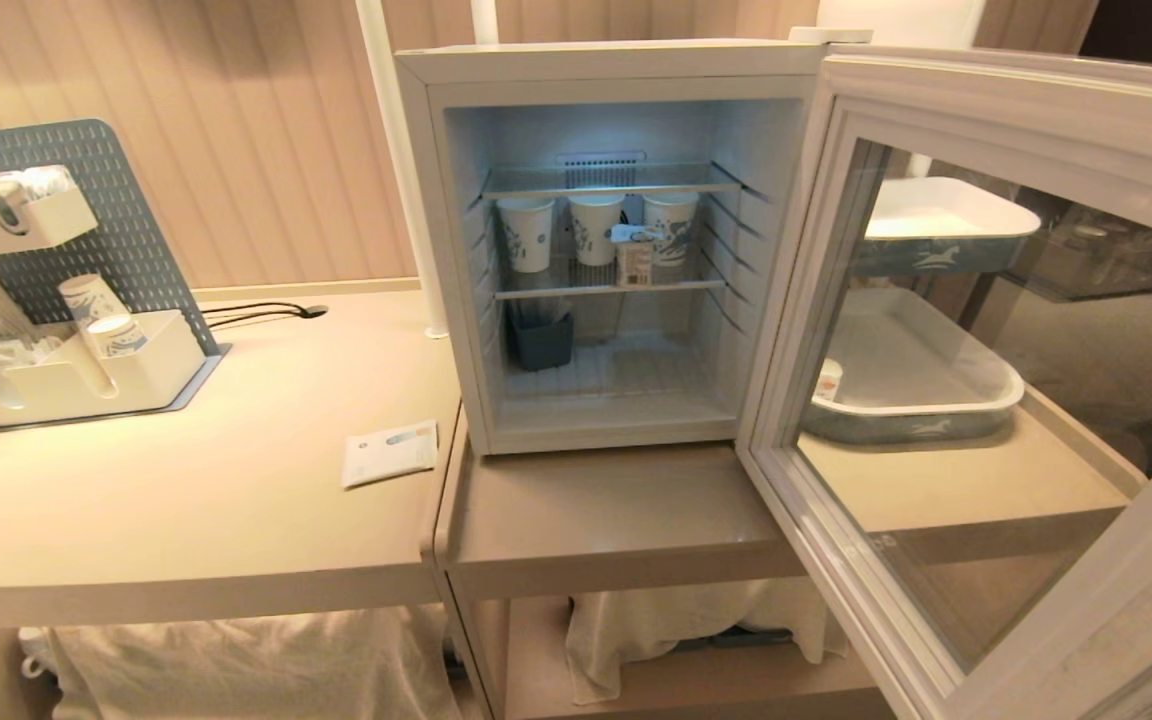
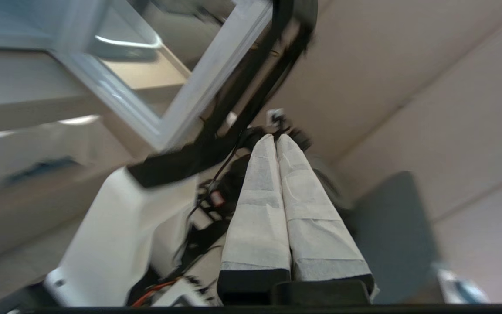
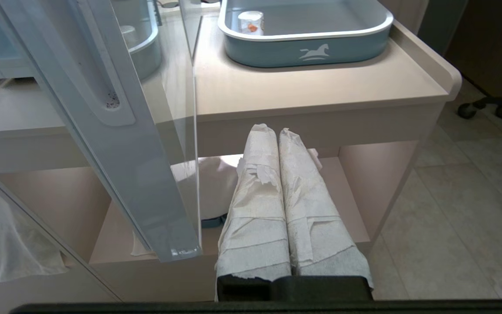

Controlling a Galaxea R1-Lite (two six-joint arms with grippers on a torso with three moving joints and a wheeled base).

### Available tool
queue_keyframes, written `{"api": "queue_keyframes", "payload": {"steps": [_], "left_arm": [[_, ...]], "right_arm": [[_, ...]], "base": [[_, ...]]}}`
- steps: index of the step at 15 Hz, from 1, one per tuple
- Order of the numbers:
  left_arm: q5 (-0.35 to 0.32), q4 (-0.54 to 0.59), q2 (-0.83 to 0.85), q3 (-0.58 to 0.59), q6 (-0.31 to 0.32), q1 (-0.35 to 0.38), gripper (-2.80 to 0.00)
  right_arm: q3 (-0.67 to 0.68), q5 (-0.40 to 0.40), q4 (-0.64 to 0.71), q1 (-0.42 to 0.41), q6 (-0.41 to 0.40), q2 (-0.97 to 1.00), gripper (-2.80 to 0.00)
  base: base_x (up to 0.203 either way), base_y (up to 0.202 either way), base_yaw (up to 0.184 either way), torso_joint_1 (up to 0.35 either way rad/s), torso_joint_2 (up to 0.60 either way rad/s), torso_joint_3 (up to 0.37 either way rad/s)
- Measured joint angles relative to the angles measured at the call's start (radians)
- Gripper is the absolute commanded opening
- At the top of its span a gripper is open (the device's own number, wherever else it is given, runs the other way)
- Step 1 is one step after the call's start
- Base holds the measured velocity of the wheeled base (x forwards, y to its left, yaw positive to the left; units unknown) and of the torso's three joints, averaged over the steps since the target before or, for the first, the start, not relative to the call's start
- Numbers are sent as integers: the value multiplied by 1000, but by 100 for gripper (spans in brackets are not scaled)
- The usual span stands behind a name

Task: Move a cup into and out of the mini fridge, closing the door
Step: Take the yoghurt out of the freezer

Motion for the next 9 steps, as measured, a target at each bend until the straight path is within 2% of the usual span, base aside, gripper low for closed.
{"api": "queue_keyframes", "payload": {"steps": [2,4,5,7,8,9], "left_arm": [[182,97,-162,61,111,-5,-280],[492,201,-261,161,222,-6,-280],[650,204,-287,250,252,-5,-280],[947,85,-319,536,308,-4,-280],[1064,-23,-327,719,355,-4,-280],[1139,-147,-332,890,409,-4,-280]], "right_arm": [[0,0,0,0,0,0,-280],[0,0,0,0,0,0,-280],[1,0,0,0,0,0,-280],[2,0,0,1,1,0,-280],[1,0,0,1,0,0,-280],[2,0,0,1,0,0,-280]], "base": [[0,0,0,0,0,0],[0,0,0,0,0,0],[0,0,0,0,0,0],[0,0,0,0,0,0],[0,0,0,0,0,0],[0,0,0,0,0,0]]}}
